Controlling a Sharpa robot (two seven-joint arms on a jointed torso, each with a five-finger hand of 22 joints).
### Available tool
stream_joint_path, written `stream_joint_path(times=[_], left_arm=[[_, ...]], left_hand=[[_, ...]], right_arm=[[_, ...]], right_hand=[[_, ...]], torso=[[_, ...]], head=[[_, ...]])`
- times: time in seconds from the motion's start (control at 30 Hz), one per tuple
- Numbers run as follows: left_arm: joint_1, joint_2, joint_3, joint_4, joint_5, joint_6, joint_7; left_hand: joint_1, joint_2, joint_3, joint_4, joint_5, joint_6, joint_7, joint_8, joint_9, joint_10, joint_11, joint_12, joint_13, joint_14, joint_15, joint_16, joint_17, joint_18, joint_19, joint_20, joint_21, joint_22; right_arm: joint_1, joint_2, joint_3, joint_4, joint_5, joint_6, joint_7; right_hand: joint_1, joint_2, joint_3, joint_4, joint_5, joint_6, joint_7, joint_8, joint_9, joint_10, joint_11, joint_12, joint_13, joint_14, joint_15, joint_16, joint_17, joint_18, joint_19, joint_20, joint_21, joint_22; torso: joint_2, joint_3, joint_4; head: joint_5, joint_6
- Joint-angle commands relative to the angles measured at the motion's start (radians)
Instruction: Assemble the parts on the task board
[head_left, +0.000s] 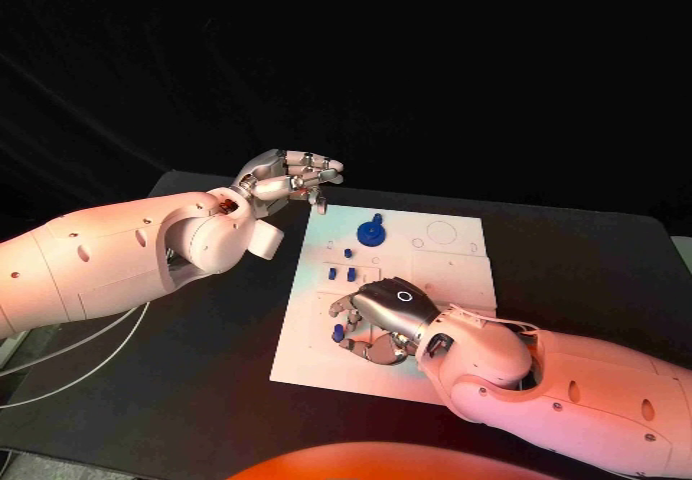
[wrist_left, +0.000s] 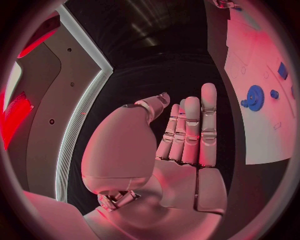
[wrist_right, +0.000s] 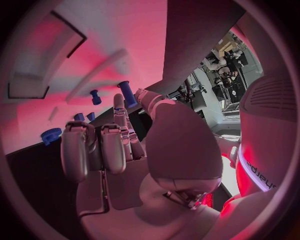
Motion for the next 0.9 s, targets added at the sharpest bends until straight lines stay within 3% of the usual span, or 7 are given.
stream_joint_path(times=[0.03,0.2,0.37,0.47,0.5,0.63,0.9], left_arm=[[0.0,0.0,0.0,0.002,0.003,0.015,0.005],[0.0,0.0,-0.001,0.001,0.003,0.017,0.006],[0.0,-0.001,-0.004,0.0,0.003,0.018,0.005],[0.0,-0.003,-0.005,0.001,0.003,0.018,0.006],[0.0,-0.003,-0.005,0.001,0.003,0.018,0.006],[-0.001,-0.003,-0.007,0.0,0.003,0.017,0.007],[-0.002,-0.004,-0.01,-0.002,0.004,0.018,0.008]], left_hand=[[0.0,0.007,-0.002,-0.005,-0.005,-0.004,0.001,-0.006,-0.001,-0.009,0.001,0.004,-0.001,-0.008,0.0,0.006,-0.001,0.014,0.008,0.0,-0.004,-0.001],[0.0,0.007,-0.002,-0.005,-0.005,-0.004,0.001,-0.006,-0.001,-0.009,0.001,0.004,-0.001,-0.008,0.0,0.006,-0.001,0.014,0.008,0.0,-0.004,-0.001],[-0.001,0.008,-0.004,-0.005,-0.005,-0.004,0.001,-0.006,-0.001,-0.01,0.001,0.006,-0.001,-0.008,0.0,0.007,-0.002,0.014,0.009,-0.001,-0.006,-0.003],[-0.001,0.008,-0.004,-0.005,-0.005,-0.004,0.001,-0.006,-0.001,-0.01,0.001,0.006,-0.001,-0.008,0.0,0.007,-0.002,0.014,0.009,-0.001,-0.006,-0.003],[-0.001,0.008,-0.004,-0.005,-0.005,-0.004,0.001,-0.006,-0.001,-0.01,0.001,0.006,-0.001,-0.008,0.0,0.007,-0.002,0.014,0.009,-0.001,-0.006,-0.003],[-0.001,0.008,-0.004,-0.005,-0.005,-0.004,0.001,-0.006,-0.001,-0.01,0.001,0.006,-0.001,-0.008,0.0,0.007,-0.002,0.014,0.009,-0.001,-0.006,-0.003],[-0.003,0.008,-0.005,-0.004,-0.005,-0.004,0.001,-0.006,-0.001,-0.01,0.001,0.006,-0.001,-0.008,0.001,0.007,-0.002,0.014,0.009,0.0,-0.006,-0.003]], right_arm=[[0.0,-0.038,0.007,0.038,0.015,-0.14,0.038],[0.024,-0.133,0.02,0.101,0.165,-0.203,0.086],[0.078,-0.259,0.025,0.127,0.42,-0.132,0.077],[0.1,-0.343,0.024,0.132,0.51,-0.068,0.042],[0.105,-0.37,0.023,0.136,0.524,-0.053,0.029],[0.111,-0.449,0.015,0.16,0.502,-0.035,-0.036],[0.078,-0.538,0.002,0.215,0.383,-0.048,-0.177]], right_hand=[[0.011,-0.003,-0.011,0.0,0.006,-0.007,-0.002,-0.003,-0.001,0.005,-0.011,0.01,0.006,0.05,-0.009,0.004,0.002,-0.01,0.021,-0.012,0.008,0.106],[0.02,0.002,-0.019,0.0,0.005,0.033,-0.005,0.021,0.009,0.023,-0.007,0.025,0.019,0.051,-0.009,0.006,0.006,-0.01,0.022,-0.014,0.008,0.107],[0.015,0.003,-0.041,0.003,0.011,0.123,-0.012,0.079,0.033,0.104,-0.022,0.109,0.09,0.053,-0.018,0.012,0.017,-0.012,0.026,-0.02,0.015,0.116],[-0.026,0.011,-0.117,0.03,0.065,0.134,-0.043,0.127,0.082,0.099,-0.049,0.3,0.301,0.055,-0.04,0.013,0.015,-0.017,0.037,-0.042,0.032,0.137],[-0.029,0.029,-0.14,0.045,0.072,0.129,-0.045,0.149,0.111,0.088,-0.054,0.544,0.558,0.062,-0.048,0.028,0.043,-0.025,0.052,-0.047,0.058,0.164],[-0.039,0.051,-0.207,0.07,0.065,0.129,-0.062,0.214,0.194,0.197,-0.061,1.17,1.169,0.07,-0.055,0.051,0.093,-0.033,0.069,-0.053,0.09,0.197],[-0.079,0.068,-0.262,0.078,0.063,0.11,-0.057,0.225,0.229,0.236,-0.061,1.292,1.286,0.082,-0.052,0.078,0.16,-0.042,0.085,-0.054,0.119,0.226]], torso=[[-0.002,-0.0003,-0.0028],[-0.002,-0.0003,-0.0032],[-0.007,-0.0017,-0.0098],[-0.01,-0.0033,-0.017],[-0.011,-0.0033,-0.0177],[-0.014,-0.002,-0.0221],[-0.018,-0.0023,-0.032]], head=[[-0.007,0.005],[-0.027,0.014],[-0.054,0.021],[-0.075,0.023],[-0.085,0.023],[-0.105,0.023],[-0.122,0.019]])
